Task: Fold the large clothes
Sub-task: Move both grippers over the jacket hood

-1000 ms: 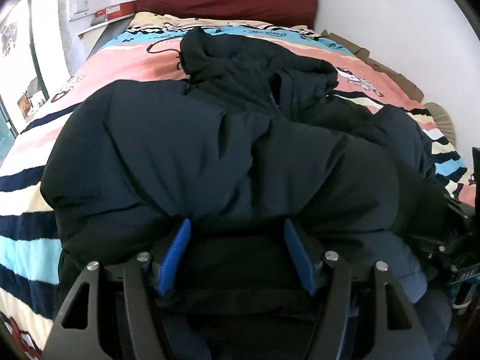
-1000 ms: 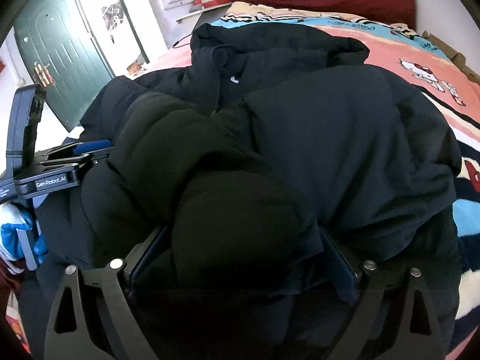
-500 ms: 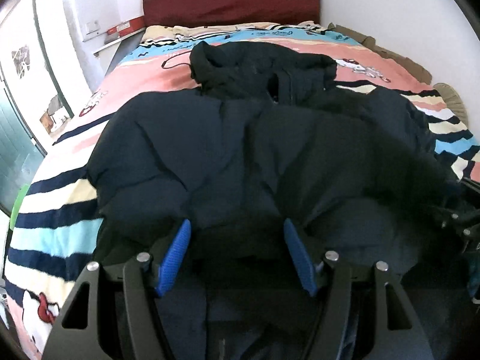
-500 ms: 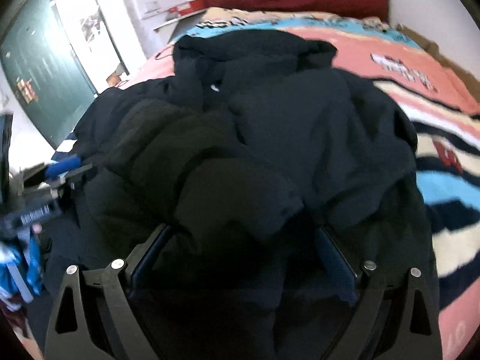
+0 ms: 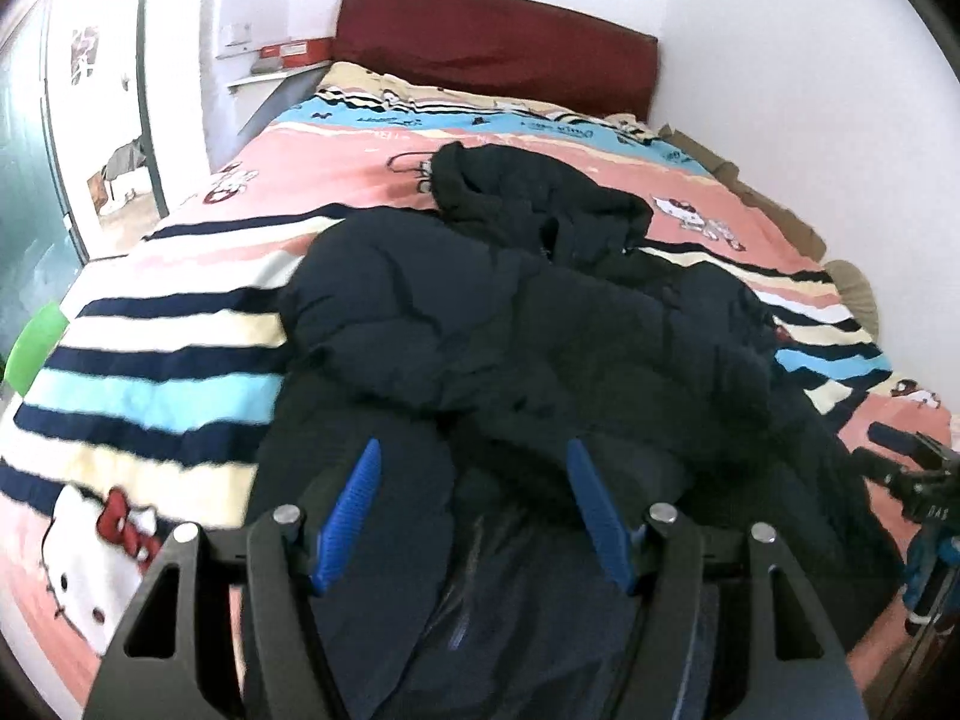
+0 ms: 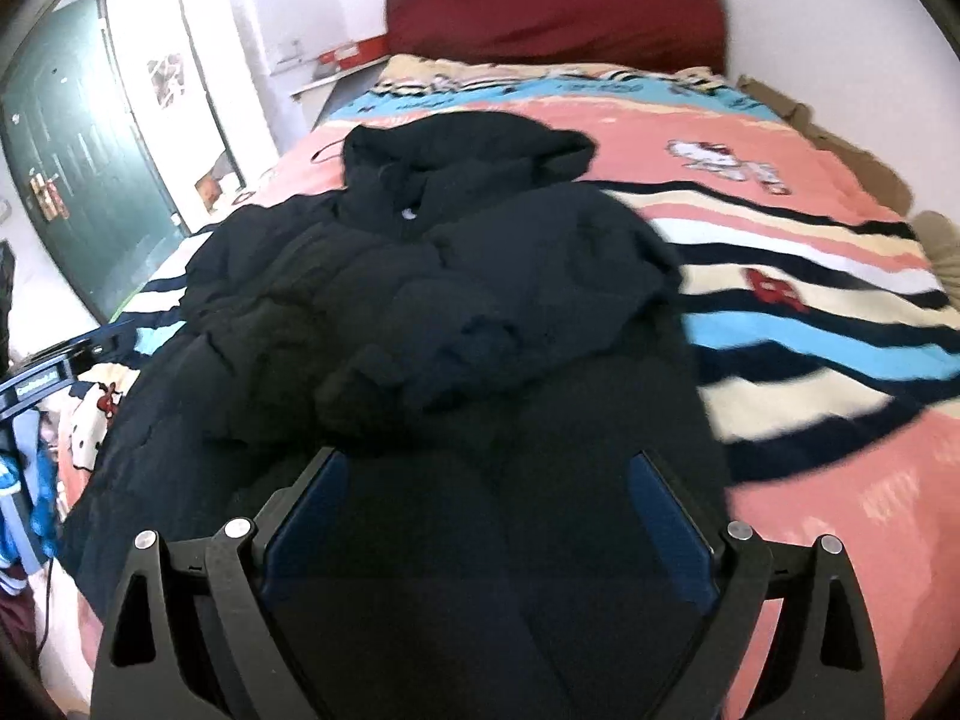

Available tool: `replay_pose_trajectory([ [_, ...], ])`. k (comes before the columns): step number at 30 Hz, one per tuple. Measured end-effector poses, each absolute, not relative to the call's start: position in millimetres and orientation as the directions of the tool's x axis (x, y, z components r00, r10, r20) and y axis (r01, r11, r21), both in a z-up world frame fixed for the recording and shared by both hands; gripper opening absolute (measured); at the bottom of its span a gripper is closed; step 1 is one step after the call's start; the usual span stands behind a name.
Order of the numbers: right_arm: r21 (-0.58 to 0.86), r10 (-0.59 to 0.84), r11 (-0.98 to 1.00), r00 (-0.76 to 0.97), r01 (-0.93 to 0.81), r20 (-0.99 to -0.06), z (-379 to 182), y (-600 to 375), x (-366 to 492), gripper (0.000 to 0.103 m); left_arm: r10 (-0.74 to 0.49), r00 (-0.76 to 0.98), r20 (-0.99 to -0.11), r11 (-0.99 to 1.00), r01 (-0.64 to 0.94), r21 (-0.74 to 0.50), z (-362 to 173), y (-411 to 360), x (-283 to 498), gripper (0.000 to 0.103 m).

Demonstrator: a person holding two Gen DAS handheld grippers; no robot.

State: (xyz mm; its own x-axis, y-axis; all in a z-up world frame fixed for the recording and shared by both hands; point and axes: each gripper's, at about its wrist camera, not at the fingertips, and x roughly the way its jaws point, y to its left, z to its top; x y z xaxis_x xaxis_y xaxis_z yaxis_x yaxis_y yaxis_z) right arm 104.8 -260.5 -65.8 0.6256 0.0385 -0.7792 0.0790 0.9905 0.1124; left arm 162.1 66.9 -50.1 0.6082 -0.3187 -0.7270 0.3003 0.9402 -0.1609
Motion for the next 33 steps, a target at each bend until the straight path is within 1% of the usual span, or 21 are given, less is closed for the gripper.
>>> replay_pose_trajectory([
  [4, 0.097, -0.011, 0.986, 0.646, 0.132, -0.763, -47, -276, 77, 0.093, -0.333, 0.615, -0.715, 0.940, 0.279, -0.198, -45, 99, 150, 0.063],
  [9, 0.090, -0.067, 0.976, 0.668, 0.198, -0.741, -28, -287, 55, 0.093, -0.331, 0.625, -0.707, 0.943, 0.254, -0.217, -43, 130, 153, 0.063],
  [13, 0.091, -0.084, 0.971, 0.676, 0.219, -0.732, -23, -293, 52, 0.093, -0.303, 0.645, -0.701, 0.953, 0.229, -0.200, -43, 147, 159, 0.063],
  [18, 0.092, -0.084, 0.972, 0.684, 0.216, -0.725, -19, -299, 70, 0.093, -0.262, 0.658, -0.706, 0.965, 0.181, -0.190, -43, 164, 173, 0.063],
  [22, 0.113, -0.063, 0.972, 0.694, 0.204, -0.717, -19, -305, 89, 0.093, -0.240, 0.654, -0.717, 0.971, 0.169, -0.171, -42, 163, 194, 0.063],
  [26, 0.119, -0.044, 0.976, 0.696, 0.184, -0.717, -21, -310, 113, 0.093, -0.236, 0.653, -0.720, 0.971, 0.191, -0.145, -34, 147, 227, 0.063],
  [33, 0.128, -0.007, 0.982, 0.697, 0.141, -0.717, -27, -317, 162, 0.093, -0.290, 0.636, -0.715, 0.954, 0.246, -0.169, -33, 110, 274, 0.063],
])
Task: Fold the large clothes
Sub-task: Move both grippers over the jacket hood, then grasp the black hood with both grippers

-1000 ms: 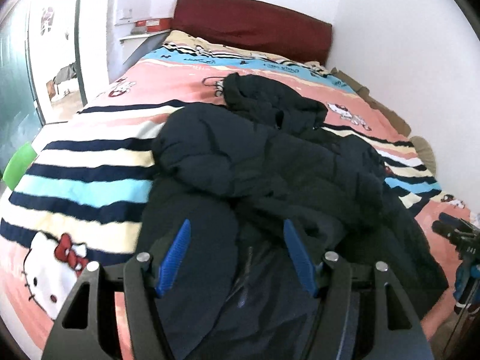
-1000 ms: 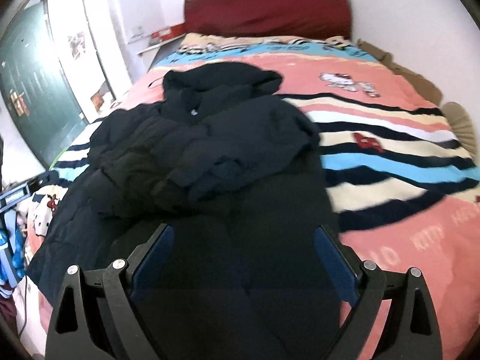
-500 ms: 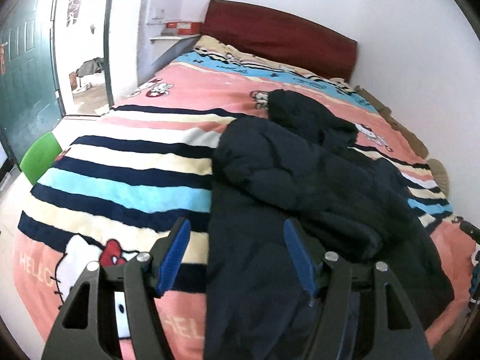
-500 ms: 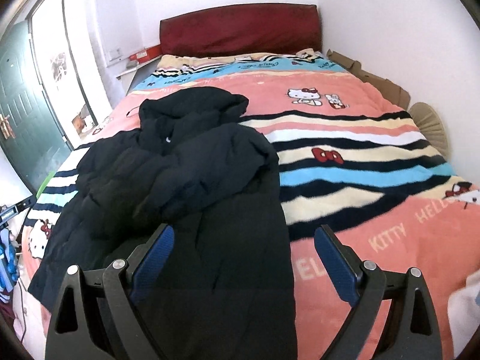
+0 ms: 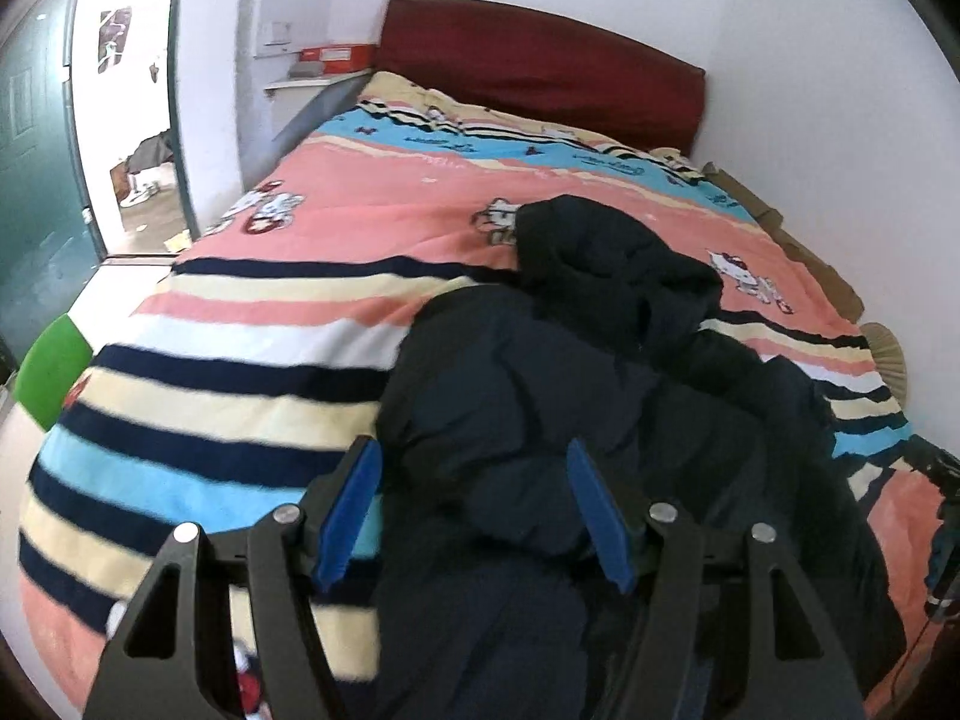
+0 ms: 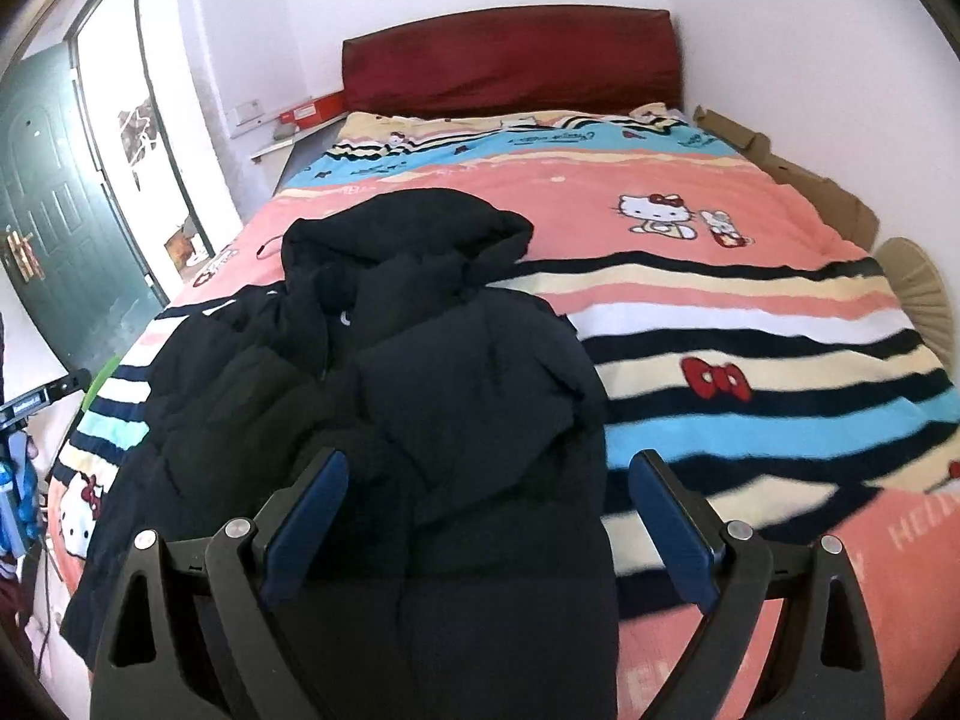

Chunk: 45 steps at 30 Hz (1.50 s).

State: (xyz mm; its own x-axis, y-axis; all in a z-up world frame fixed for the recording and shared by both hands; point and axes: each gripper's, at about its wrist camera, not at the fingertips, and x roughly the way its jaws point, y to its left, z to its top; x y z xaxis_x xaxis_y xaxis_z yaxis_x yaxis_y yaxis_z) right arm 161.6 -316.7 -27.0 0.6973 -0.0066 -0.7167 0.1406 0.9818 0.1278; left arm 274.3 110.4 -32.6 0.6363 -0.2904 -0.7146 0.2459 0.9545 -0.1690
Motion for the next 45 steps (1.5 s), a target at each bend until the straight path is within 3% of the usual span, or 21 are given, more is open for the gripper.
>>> replay_pose_trajectory([
  [13, 0.132, 0.042, 0.988, 0.691, 0.078, -0.722, -36, -311, 237, 0.093, -0.373, 0.588, -0.718, 0.911, 0.378, -0.164, -34, 46, 354, 0.063],
  [28, 0.097, 0.079, 0.995, 0.698, -0.014, -0.712, -22, -360, 436, 0.096, -0.464, 0.487, -0.740, 0.880, 0.349, -0.322, -24, -15, 561, 0.063],
  [39, 0.271, 0.193, 0.963, 0.658, 0.017, -0.728, -82, -388, 594, 0.097, -0.477, 0.392, -0.786, 0.877, 0.266, -0.400, -74, -73, 691, 0.063],
  [45, 0.263, 0.225, 0.965, 0.584, -0.019, -0.780, -115, -386, 639, 0.098, -0.458, 0.322, -0.828, 0.884, 0.263, -0.387, -106, -77, 724, 0.063],
])
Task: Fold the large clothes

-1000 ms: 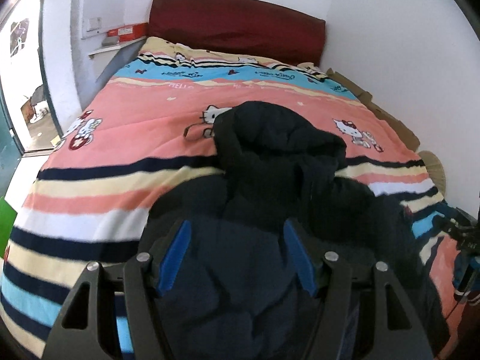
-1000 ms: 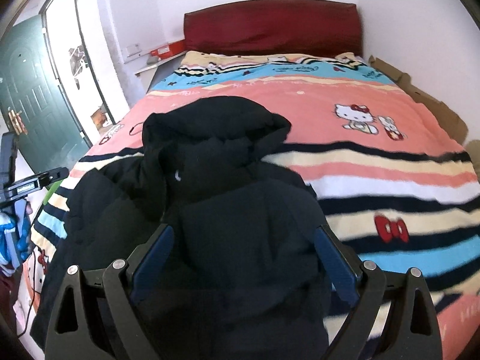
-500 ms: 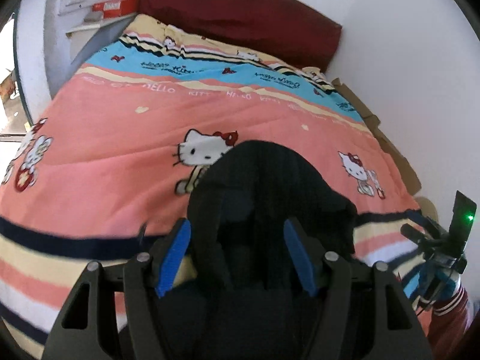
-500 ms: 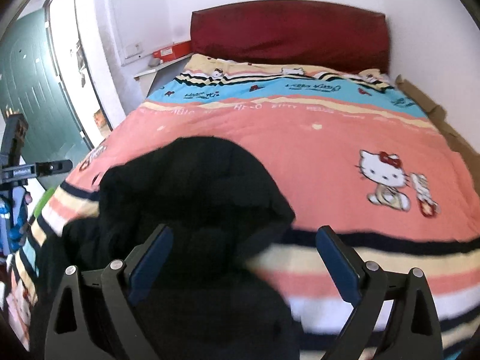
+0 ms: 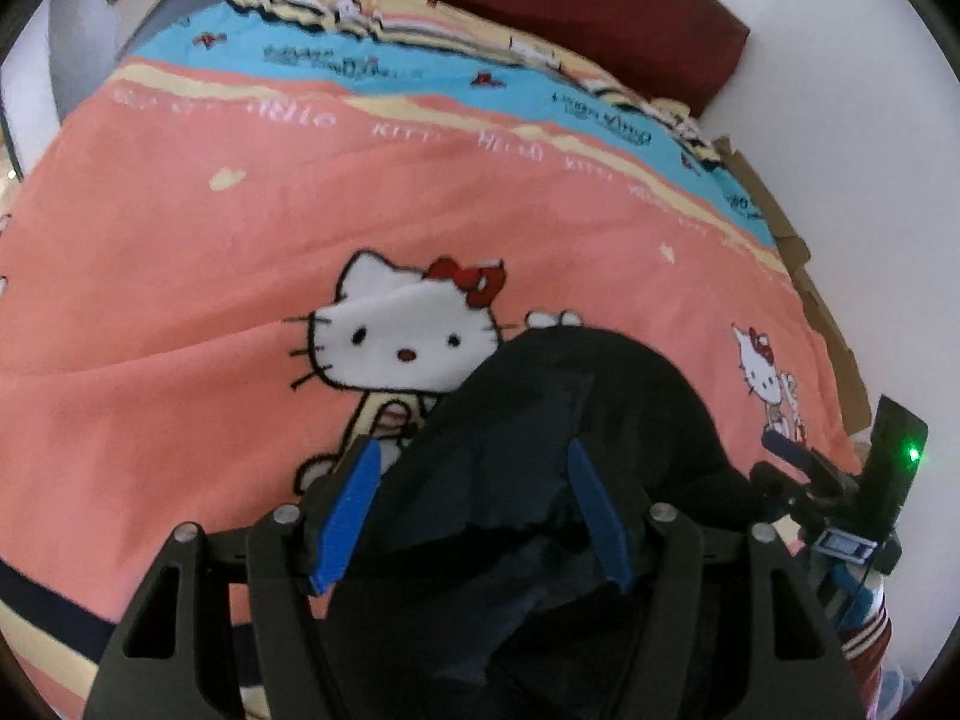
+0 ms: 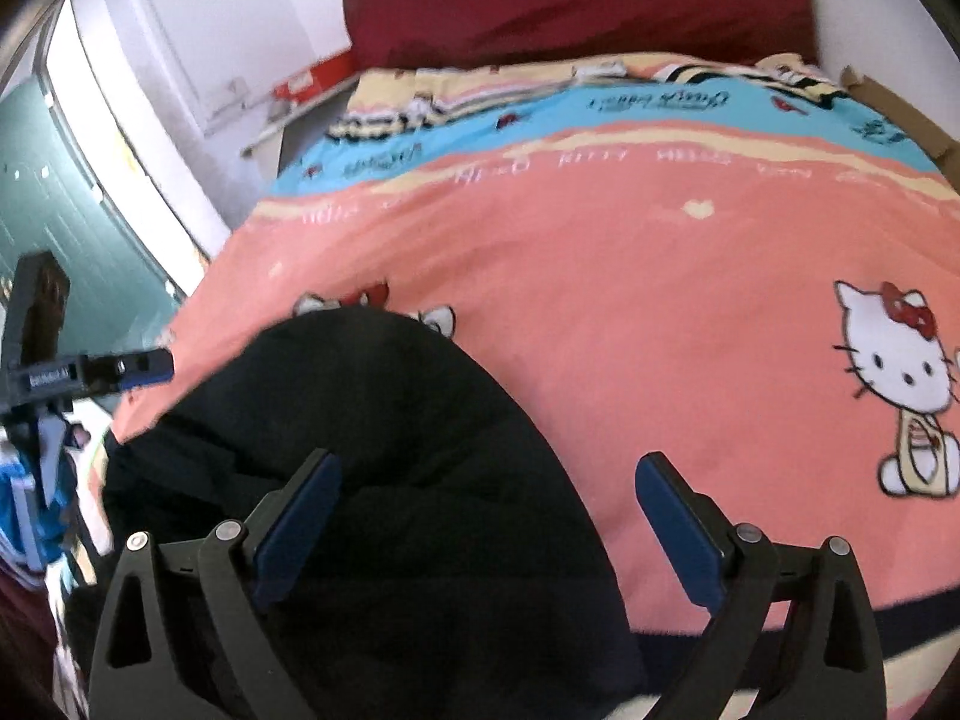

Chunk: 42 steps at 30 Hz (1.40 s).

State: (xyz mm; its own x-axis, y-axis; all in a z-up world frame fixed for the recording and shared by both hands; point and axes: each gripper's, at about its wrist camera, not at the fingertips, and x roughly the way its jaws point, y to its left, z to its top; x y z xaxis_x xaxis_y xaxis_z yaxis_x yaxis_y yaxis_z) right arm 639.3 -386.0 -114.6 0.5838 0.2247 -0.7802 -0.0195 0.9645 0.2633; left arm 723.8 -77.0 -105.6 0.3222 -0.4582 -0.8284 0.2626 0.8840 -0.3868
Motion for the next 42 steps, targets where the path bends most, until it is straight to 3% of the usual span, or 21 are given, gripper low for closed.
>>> replay_pose_trajectory([
  [8, 0.272, 0.238, 0.962, 0.505, -0.007, -0.830, -155, -388, 667, 0.099, -0.565, 0.180, -0.805, 0.812, 0.294, -0.504, -148, -75, 734, 0.063],
  [16, 0.280, 0.249, 0.960, 0.488, -0.009, -0.837, -187, -380, 675, 0.098, -0.525, 0.149, -0.838, 0.834, 0.286, -0.472, -182, -85, 734, 0.063],
  [17, 0.277, 0.246, 0.961, 0.494, -0.011, -0.834, -188, -379, 676, 0.094, -0.527, 0.156, -0.835, 0.835, 0.275, -0.476, -185, -83, 734, 0.063],
  [19, 0.273, 0.250, 0.962, 0.505, -0.028, -0.827, -187, -376, 678, 0.061, -0.530, 0.164, -0.832, 0.833, 0.285, -0.475, -187, -84, 732, 0.062],
  [20, 0.264, 0.247, 0.964, 0.510, -0.041, -0.824, -185, -373, 677, 0.056, -0.522, 0.175, -0.835, 0.837, 0.294, -0.461, -187, -85, 730, 0.056],
  [22, 0.222, 0.231, 0.972, 0.524, -0.080, -0.820, -180, -361, 677, 0.036, -0.515, 0.189, -0.836, 0.838, 0.314, -0.446, -184, -86, 725, 0.041],
  [25, 0.156, 0.200, 0.980, 0.547, -0.126, -0.813, -167, -345, 671, 0.023, -0.477, 0.247, -0.843, 0.859, 0.336, -0.387, -172, -91, 712, 0.024],
  [29, 0.112, 0.197, 0.978, 0.587, -0.178, -0.785, -146, -328, 654, 0.017, -0.456, 0.296, -0.839, 0.869, 0.350, -0.349, -154, -97, 686, 0.015],
  [42, 0.044, 0.291, 0.930, 0.659, -0.365, -0.693, -69, -301, 524, 0.011, -0.537, 0.379, -0.753, 0.812, 0.476, -0.339, -81, -65, 578, 0.013],
])
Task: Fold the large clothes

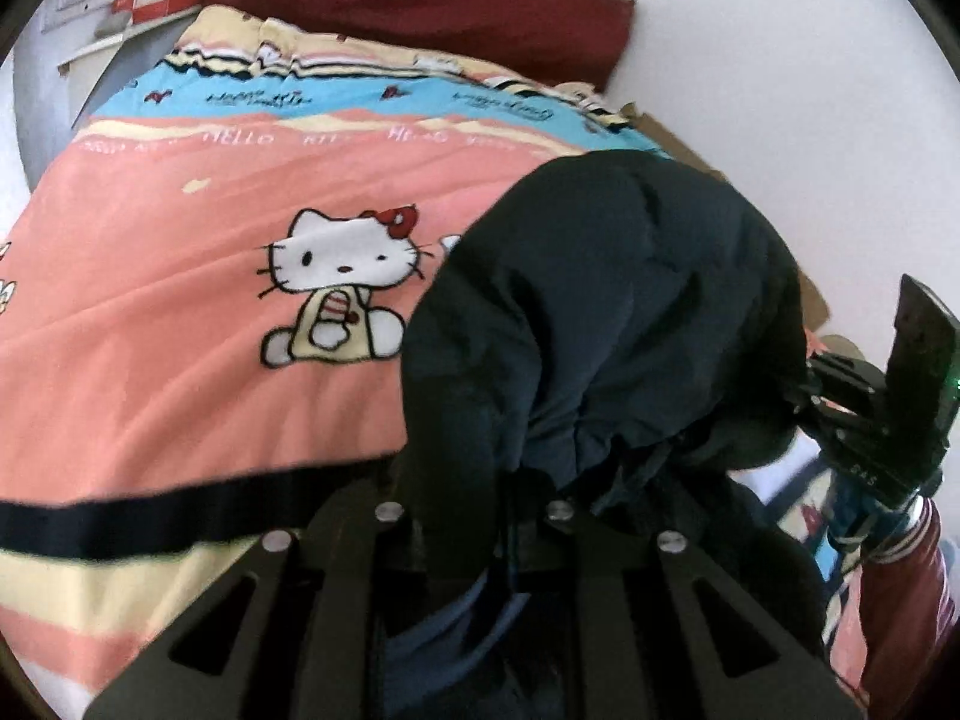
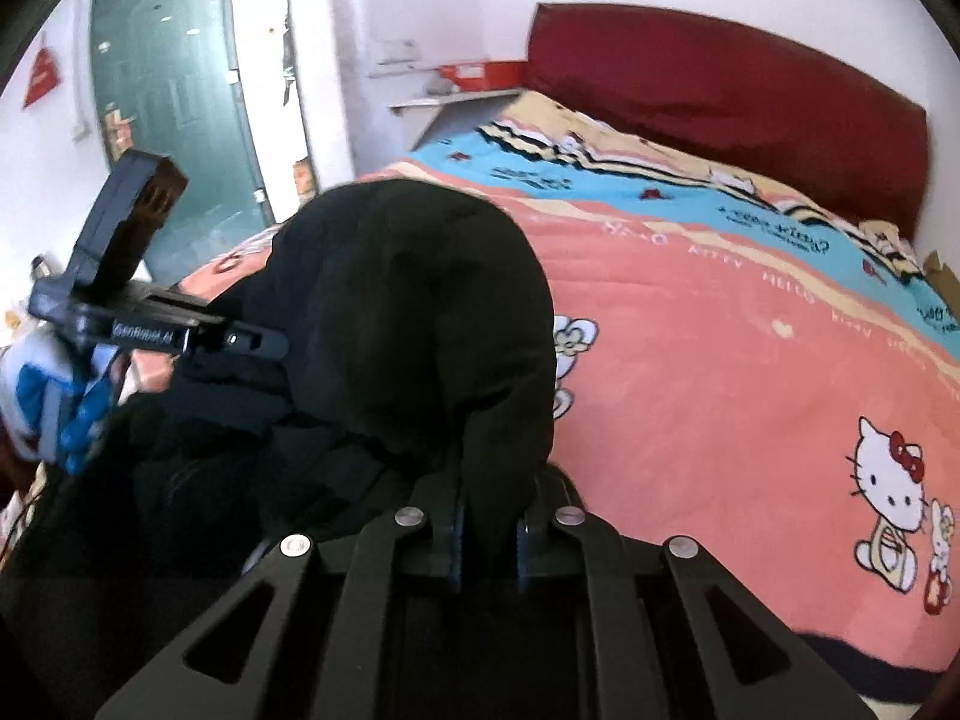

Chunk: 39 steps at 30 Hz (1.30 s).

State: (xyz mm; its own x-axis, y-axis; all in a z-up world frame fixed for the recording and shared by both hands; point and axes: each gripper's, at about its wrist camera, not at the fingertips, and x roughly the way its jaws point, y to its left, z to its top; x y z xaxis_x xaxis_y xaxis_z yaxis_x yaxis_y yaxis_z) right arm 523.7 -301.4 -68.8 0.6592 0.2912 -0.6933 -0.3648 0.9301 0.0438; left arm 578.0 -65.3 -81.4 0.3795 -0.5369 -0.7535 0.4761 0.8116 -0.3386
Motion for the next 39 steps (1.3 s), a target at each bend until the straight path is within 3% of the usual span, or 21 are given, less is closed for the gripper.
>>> replay_pose_trajectory([
  [11, 0.053, 0.336, 0.913, 0.672, -0.405, -0.660, -66, -288, 403, 0.011, -0.528, 0.433, -0.731, 0.783, 0.580, -0.223, -65, -49, 445, 0.010],
  [22, 0.079, 0.364, 0.903, 0.655, -0.421, -0.662, -82, -284, 322, 0.011, -0.561, 0.442, -0.700, 0.753, 0.624, -0.209, -77, -31, 354, 0.010],
  [31, 0.156, 0.383, 0.909, 0.630, -0.386, -0.675, -122, -284, 313, 0.012, -0.570, 0.440, -0.694, 0.756, 0.613, -0.232, -120, -28, 344, 0.010],
  [39, 0.154, 0.344, 0.929, 0.627, -0.337, -0.699, -131, -280, 317, 0.012, -0.550, 0.453, -0.701, 0.775, 0.590, -0.226, -120, -28, 341, 0.010],
])
